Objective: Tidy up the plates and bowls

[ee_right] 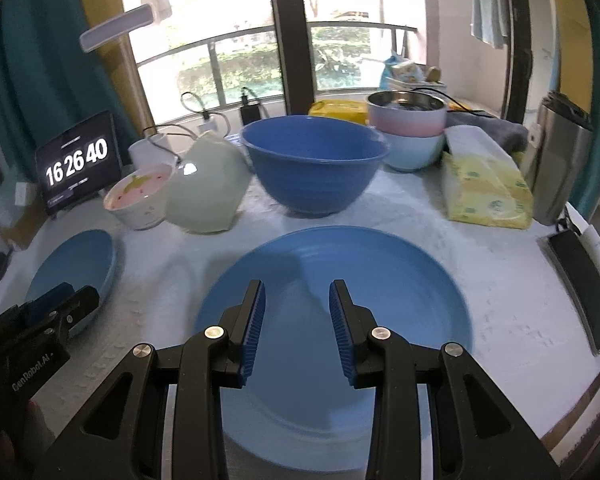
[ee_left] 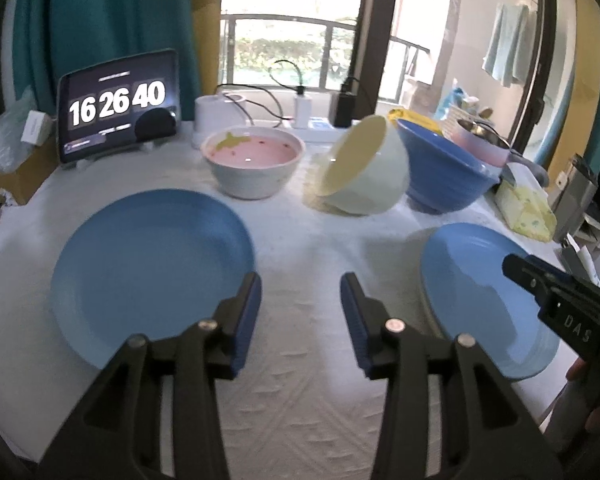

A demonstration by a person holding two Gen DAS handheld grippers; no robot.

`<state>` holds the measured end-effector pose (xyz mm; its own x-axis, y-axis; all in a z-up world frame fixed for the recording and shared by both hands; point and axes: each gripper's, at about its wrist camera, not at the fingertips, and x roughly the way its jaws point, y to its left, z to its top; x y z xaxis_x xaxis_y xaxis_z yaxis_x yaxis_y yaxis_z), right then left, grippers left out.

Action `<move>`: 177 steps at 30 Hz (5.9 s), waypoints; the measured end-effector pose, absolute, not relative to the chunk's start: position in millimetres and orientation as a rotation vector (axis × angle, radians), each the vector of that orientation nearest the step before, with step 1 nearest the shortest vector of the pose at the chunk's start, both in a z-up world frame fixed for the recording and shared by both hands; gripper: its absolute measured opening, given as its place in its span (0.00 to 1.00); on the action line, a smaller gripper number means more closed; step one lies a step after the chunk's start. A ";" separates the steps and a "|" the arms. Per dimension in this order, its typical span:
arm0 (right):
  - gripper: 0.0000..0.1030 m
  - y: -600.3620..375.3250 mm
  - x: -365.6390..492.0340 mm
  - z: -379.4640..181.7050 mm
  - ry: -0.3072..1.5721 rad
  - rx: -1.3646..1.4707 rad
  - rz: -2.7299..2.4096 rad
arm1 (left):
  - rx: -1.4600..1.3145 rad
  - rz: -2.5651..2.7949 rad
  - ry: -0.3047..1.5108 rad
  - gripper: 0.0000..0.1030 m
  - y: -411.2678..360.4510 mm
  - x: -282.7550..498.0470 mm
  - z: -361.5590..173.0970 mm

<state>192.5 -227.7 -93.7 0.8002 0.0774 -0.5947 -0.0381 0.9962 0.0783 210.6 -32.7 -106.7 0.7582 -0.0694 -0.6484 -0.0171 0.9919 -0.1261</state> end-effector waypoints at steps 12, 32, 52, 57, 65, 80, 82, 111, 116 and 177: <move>0.34 -174.6 200.9 -93.4 0.657 0.006 0.132 | -0.173 0.061 0.692 0.42 21.2 203.9 -109.9; 0.34 -96.2 225.0 -98.4 0.692 -0.079 0.216 | -0.248 0.237 0.679 0.42 108.3 199.7 -123.5; 0.34 -34.4 254.2 -120.2 0.774 -0.136 0.277 | -0.304 0.309 0.740 0.42 165.8 208.2 -147.8; 0.34 -24.0 260.0 -127.5 0.795 -0.147 0.291 | -0.313 0.296 0.795 0.42 169.3 216.7 -154.6; 0.34 -13.9 269.7 -139.7 0.845 -0.158 0.309 | -0.271 0.310 0.842 0.42 163.0 226.6 -159.9; 0.21 -11.9 267.9 -141.2 0.851 -0.157 0.314 | -0.226 0.243 0.841 0.31 151.5 226.9 -157.7; 0.21 -11.4 264.6 -139.2 0.842 -0.162 0.311 | -0.218 0.246 0.839 0.31 148.9 226.4 -157.1; 0.17 -61.9 219.4 -108.4 0.725 -0.131 0.245 | -0.237 0.161 0.798 0.29 107.9 194.5 -132.3; 0.17 -77.4 210.5 -103.9 0.708 -0.109 0.229 | -0.217 0.142 0.788 0.29 93.4 189.9 -125.2; 0.17 -260.1 170.1 -105.0 0.631 0.161 0.074 | 0.019 -0.050 0.800 0.30 -82.9 194.7 -97.4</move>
